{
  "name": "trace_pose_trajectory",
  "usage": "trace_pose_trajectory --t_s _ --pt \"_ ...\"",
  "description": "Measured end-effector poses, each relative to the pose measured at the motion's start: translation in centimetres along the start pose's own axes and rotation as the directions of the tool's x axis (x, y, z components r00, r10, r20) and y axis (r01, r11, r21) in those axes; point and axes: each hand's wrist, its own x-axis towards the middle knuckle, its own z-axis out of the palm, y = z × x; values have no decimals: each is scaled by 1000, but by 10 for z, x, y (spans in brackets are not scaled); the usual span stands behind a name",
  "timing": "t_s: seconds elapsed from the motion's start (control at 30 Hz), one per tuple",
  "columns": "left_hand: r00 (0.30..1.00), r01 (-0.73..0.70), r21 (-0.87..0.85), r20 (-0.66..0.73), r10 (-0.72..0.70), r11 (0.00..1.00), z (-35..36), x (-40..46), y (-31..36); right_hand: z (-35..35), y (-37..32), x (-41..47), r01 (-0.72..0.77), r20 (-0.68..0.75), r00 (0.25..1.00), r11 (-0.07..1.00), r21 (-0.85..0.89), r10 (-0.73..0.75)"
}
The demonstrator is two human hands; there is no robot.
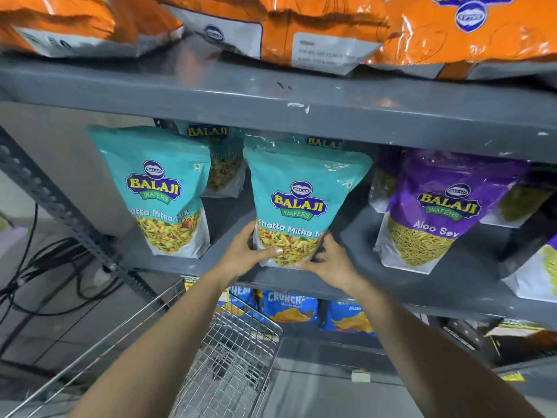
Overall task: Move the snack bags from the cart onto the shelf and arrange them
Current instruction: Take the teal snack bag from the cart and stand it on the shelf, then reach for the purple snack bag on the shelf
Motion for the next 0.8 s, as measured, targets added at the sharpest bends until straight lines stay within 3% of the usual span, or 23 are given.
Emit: trace_pose_trajectory --t_s 0.23,0.33,0.43,0.5,0.67,0.8 --pt "999 -23 11 -27 23 1000 -1 -7 2 3 0 0 28 4 1000 1000 4 -28" --pt "972 -82 0 -222 80 997 9 -20 1 0 -1 -3 25 19 1000 1000 4 -25" --pt "850 -152 138 -486 201 979 25 -42 -4 -9 5 -14 14 -5 1000 997 70 -13" --pt "808 -182 186 -531 255 966 41 -53 -8 -20 14 -28 15 -92 996 989 144 -2" --pt "871 -299 235 -328 365 925 112 -45 0 -69 42 -72 49 -366 930 991 122 0" --pt "918 -299 328 -159 365 896 174 -16 12 -130 75 -90 -111 -583 812 987 -113 24"
